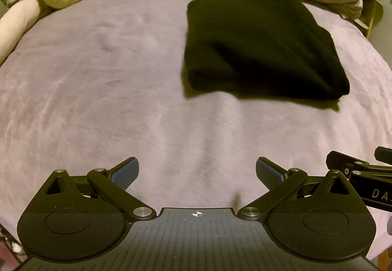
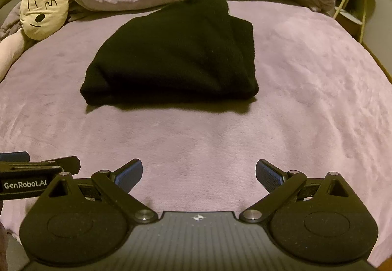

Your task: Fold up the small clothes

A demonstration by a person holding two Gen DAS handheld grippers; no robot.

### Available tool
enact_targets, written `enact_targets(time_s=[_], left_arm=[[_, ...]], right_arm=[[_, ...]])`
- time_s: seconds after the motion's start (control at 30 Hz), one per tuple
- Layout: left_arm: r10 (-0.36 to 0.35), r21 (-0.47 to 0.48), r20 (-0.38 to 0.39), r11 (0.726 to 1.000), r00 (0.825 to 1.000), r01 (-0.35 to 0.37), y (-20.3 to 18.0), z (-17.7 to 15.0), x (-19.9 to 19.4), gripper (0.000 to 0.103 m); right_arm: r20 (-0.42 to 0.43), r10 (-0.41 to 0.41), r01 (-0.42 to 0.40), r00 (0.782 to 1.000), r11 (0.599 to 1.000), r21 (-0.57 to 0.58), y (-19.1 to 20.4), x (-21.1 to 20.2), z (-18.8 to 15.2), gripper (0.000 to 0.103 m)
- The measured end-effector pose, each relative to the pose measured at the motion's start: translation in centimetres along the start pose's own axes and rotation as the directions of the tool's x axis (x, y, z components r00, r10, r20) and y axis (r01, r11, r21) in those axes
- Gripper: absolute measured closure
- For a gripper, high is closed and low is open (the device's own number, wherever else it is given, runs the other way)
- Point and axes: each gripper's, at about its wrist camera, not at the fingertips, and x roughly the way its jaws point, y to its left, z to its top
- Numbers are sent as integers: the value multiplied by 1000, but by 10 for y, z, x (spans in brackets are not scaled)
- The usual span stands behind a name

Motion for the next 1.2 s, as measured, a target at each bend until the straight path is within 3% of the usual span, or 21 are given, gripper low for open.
enact_targets(time_s=[1.2], left_arm=[[5,13,0,1000,1000,-5,-3,2,-2,0]], right_arm=[[-5,9,-9,1000,1000,0,0,0,0,4]])
